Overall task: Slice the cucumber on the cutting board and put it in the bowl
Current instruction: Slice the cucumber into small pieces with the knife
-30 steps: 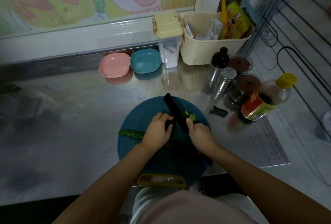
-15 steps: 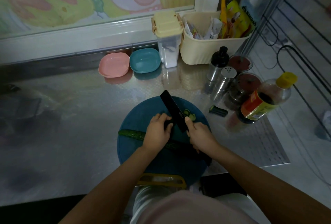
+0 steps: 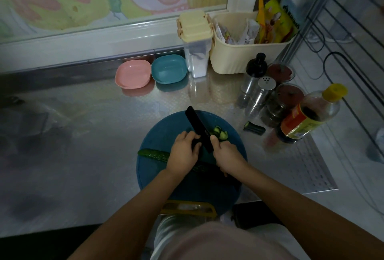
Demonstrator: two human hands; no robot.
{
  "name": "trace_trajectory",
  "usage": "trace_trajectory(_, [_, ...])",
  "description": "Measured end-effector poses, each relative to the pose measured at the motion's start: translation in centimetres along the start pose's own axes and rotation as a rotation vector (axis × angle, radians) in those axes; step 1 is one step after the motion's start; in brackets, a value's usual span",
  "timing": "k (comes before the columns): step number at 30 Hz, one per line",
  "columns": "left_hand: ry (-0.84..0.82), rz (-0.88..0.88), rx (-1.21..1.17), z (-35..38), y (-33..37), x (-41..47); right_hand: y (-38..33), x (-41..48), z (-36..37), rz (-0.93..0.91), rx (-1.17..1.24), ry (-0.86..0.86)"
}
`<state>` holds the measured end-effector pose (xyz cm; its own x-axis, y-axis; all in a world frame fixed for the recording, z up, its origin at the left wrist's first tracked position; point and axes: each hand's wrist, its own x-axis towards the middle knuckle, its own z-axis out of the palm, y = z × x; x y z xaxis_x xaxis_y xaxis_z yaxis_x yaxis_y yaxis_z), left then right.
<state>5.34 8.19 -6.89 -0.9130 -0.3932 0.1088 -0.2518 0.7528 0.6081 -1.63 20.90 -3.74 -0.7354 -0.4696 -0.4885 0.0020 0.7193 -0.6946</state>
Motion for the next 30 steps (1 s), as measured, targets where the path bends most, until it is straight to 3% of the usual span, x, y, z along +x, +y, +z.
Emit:
trace_trajectory(8, [-0.002,-0.014,-0.026,-0.1,0.1,-0.1,0.7,0.1,-0.1,0.004,-0.055,0.026])
trace_trajectory(18, [0.012,-0.007,-0.016,0.0,0.1,-0.1,0.8,-0.9,-0.8,0.055,0.151,-0.022])
trace_trajectory(30, [0.019,0.002,-0.013,0.0,0.0,-0.1,0.9,-1.6,-0.8,-0.001,0.123,-0.013])
